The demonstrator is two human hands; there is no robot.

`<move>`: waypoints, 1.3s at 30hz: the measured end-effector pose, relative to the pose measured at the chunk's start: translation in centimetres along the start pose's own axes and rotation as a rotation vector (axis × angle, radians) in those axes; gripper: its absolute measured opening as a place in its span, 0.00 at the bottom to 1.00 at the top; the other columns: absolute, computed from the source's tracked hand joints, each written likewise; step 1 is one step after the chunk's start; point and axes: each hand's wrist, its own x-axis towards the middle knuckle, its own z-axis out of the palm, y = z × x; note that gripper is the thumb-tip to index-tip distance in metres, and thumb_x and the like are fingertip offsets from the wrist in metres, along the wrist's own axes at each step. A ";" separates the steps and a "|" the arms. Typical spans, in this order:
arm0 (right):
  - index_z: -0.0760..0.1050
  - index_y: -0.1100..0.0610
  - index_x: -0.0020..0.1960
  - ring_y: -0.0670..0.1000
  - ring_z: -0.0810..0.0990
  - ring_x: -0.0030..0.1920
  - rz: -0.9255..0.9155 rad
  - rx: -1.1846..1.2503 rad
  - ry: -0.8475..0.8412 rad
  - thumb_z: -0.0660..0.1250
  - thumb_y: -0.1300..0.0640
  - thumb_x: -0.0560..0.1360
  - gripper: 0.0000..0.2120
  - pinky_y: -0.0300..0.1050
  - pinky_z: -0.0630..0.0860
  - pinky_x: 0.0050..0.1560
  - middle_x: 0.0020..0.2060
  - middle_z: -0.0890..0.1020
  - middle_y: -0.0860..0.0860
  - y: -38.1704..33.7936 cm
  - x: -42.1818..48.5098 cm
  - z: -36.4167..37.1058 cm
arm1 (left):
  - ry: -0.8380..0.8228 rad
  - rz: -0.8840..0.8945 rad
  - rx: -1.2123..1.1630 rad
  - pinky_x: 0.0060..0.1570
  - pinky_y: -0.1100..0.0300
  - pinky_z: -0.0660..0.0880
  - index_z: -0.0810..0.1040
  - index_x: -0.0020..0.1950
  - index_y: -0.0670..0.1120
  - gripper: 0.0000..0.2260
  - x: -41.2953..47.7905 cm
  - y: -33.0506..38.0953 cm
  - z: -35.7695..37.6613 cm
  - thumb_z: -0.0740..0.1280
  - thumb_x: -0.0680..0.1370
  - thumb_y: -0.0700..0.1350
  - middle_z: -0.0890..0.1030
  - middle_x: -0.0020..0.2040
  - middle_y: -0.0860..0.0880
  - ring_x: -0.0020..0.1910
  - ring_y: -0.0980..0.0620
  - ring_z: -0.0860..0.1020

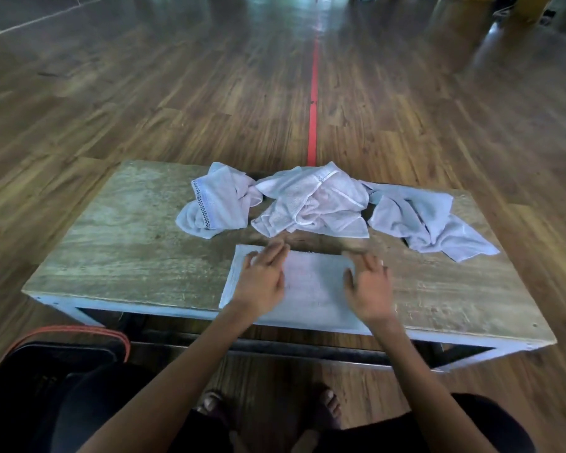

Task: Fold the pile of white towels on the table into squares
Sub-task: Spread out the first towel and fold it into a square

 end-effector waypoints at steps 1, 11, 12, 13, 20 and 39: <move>0.74 0.58 0.63 0.61 0.75 0.61 -0.080 -0.026 -0.035 0.51 0.51 0.75 0.23 0.57 0.69 0.59 0.60 0.78 0.58 -0.8 -0.8 0.8 | -0.053 0.030 0.023 0.68 0.46 0.60 0.66 0.73 0.44 0.26 -0.2 0.5 0.7 0.46 0.77 0.49 0.64 0.75 0.47 0.73 0.49 0.64; 0.56 0.51 0.77 0.51 0.52 0.77 -0.031 -0.169 -0.223 0.40 0.30 0.73 0.39 0.55 0.46 0.75 0.76 0.56 0.53 3.4 -1.4 2.2 | -0.109 -0.113 0.115 0.74 0.43 0.49 0.57 0.77 0.46 0.37 -1.2 -1.6 2.5 0.41 0.74 0.65 0.56 0.77 0.48 0.77 0.50 0.53; 0.57 0.52 0.76 0.50 0.52 0.77 -0.009 -0.173 -0.203 0.41 0.31 0.74 0.38 0.55 0.45 0.75 0.76 0.56 0.52 3.9 -1.4 2.0 | -0.083 -0.125 0.121 0.72 0.41 0.54 0.61 0.76 0.45 0.36 -1.2 -1.6 2.4 0.44 0.75 0.65 0.59 0.76 0.46 0.76 0.48 0.57; 0.57 0.52 0.76 0.49 0.51 0.77 0.001 -0.178 -0.201 0.41 0.32 0.74 0.38 0.55 0.45 0.75 0.76 0.56 0.51 4.4 -1.5 1.8 | -0.054 -0.143 0.129 0.70 0.38 0.58 0.64 0.74 0.44 0.35 -1.4 -1.9 2.4 0.47 0.75 0.65 0.63 0.75 0.45 0.74 0.46 0.61; 0.55 0.55 0.77 0.50 0.56 0.76 -0.016 -0.131 -0.220 0.38 0.37 0.75 0.36 0.52 0.50 0.74 0.76 0.55 0.51 7.1 -1.1 1.2 | -0.033 -0.172 0.147 0.68 0.34 0.58 0.65 0.73 0.42 0.33 -2.3 -4.1 1.4 0.46 0.78 0.63 0.65 0.74 0.43 0.74 0.46 0.63; 0.67 0.51 0.71 0.54 0.65 0.71 0.055 0.052 -0.486 0.60 0.53 0.78 0.21 0.48 0.63 0.70 0.72 0.66 0.52 10.2 6.7 -1.5 | 0.135 0.169 -0.056 0.53 0.53 0.71 0.82 0.49 0.49 0.18 -1.9 13.9 7.4 0.66 0.70 0.60 0.82 0.49 0.51 0.52 0.49 0.78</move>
